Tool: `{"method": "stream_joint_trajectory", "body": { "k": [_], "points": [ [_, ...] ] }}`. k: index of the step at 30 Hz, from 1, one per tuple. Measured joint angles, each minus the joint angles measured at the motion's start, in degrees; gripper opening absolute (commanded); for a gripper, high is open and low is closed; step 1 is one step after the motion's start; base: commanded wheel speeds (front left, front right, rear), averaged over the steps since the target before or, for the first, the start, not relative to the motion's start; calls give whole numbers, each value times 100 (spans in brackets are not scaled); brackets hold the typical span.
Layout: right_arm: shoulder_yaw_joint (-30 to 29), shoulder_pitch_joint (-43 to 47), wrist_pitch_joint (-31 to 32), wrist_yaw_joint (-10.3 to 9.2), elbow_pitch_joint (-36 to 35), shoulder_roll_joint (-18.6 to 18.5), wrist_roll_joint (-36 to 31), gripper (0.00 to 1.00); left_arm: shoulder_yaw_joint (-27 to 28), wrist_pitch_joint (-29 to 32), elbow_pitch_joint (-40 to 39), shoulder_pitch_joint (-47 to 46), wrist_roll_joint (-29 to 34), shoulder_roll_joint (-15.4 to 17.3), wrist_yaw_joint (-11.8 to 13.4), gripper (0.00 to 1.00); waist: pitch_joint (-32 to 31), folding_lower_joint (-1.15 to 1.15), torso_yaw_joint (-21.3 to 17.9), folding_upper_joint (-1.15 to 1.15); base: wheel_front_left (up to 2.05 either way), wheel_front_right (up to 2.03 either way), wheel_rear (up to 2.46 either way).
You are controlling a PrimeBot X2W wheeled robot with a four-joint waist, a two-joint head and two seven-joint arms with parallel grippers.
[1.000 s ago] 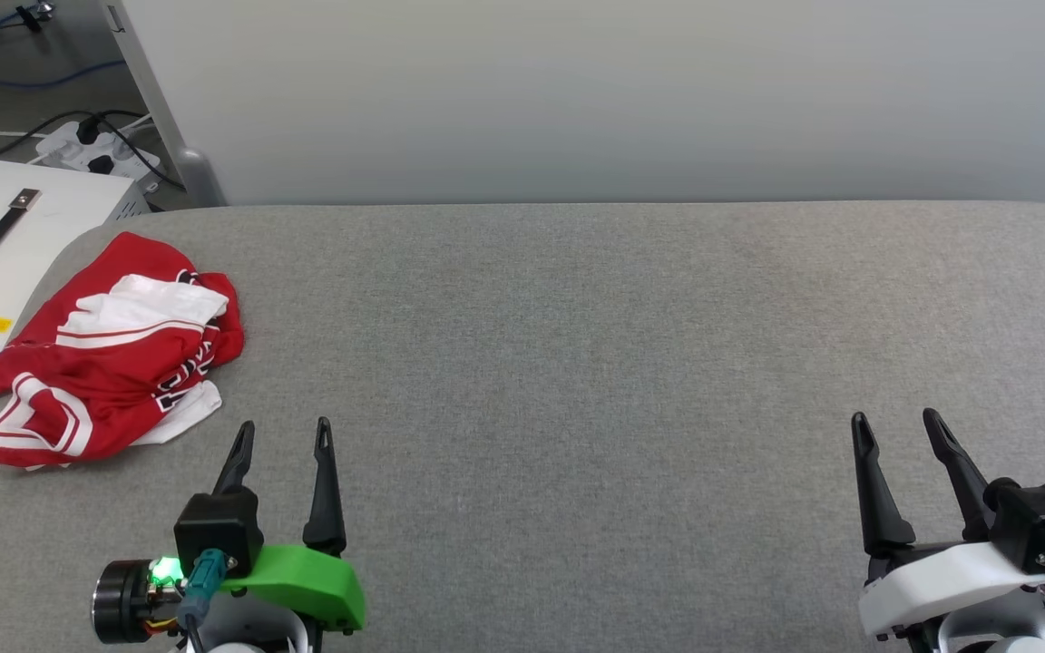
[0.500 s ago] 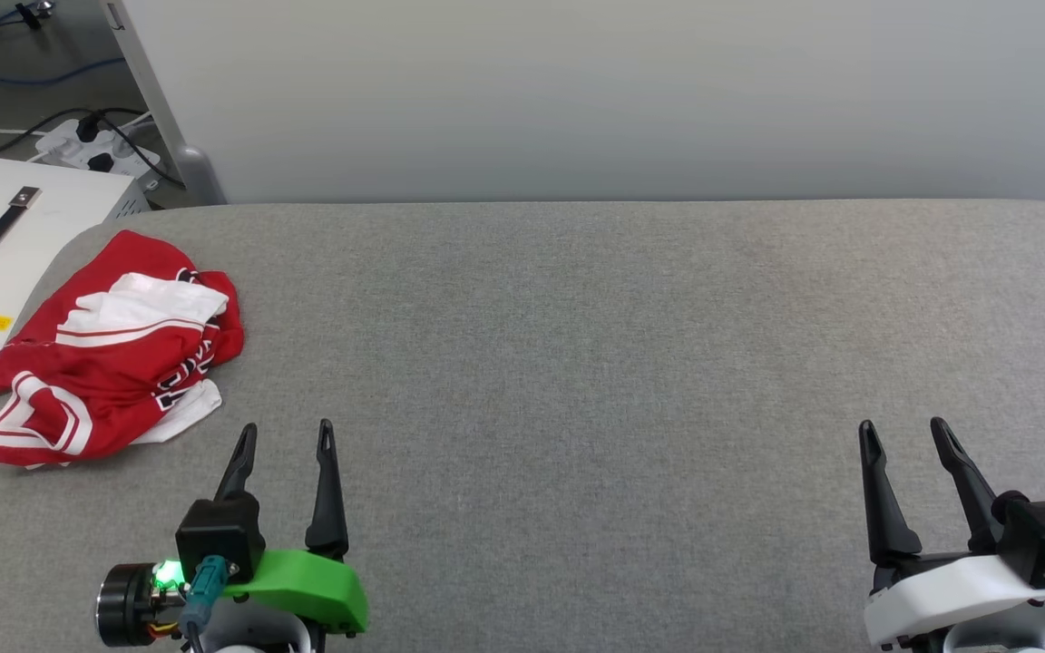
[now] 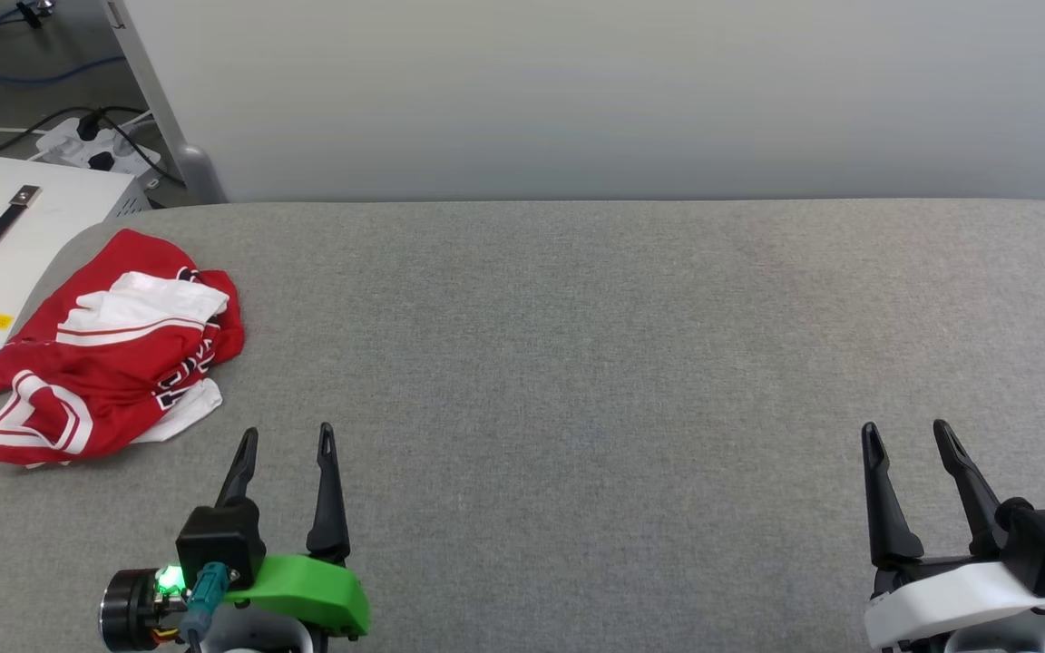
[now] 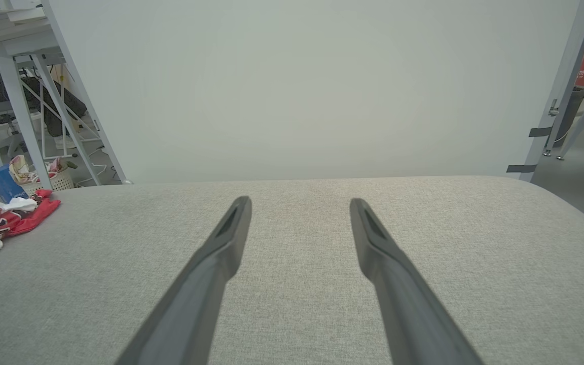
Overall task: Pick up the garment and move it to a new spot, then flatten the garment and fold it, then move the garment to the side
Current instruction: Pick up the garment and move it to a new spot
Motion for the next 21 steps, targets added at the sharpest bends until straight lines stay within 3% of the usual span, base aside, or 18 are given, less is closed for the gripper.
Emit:
{"method": "stream_joint_trajectory", "body": {
  "k": [12, 21],
  "points": [
    [-15, 71, -133, 0, -15, 1, 51, 100, -30, -134, 80, -1, -45, 0, 43, 100, 45, 0, 40, 0, 0, 0, 0],
    [63, 96, -244, 0, -52, 1, 81, 100, -10, -237, 113, -10, -90, -5, 60, 100, 89, 0, 330, 0, 0, 0, 0]
  ]
}}
